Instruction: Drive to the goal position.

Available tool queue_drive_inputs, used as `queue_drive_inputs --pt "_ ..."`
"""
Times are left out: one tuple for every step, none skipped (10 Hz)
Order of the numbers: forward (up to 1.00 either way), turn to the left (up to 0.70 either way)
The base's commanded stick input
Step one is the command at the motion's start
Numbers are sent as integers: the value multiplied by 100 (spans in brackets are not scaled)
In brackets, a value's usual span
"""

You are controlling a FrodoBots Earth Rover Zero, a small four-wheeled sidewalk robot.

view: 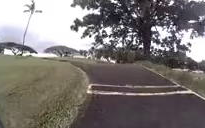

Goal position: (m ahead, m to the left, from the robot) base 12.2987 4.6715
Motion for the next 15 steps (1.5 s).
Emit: queue_drive_inputs --pt "85 -34" --pt "85 -34" --pt "85 -34" --pt "85 -33" --pt "85 -22" --pt "85 0" --pt "85 0" --pt "85 0" --pt "85 0" --pt "85 0" --pt "85 0" --pt "85 0" --pt "85 0" --pt "85 0" --pt "85 0"
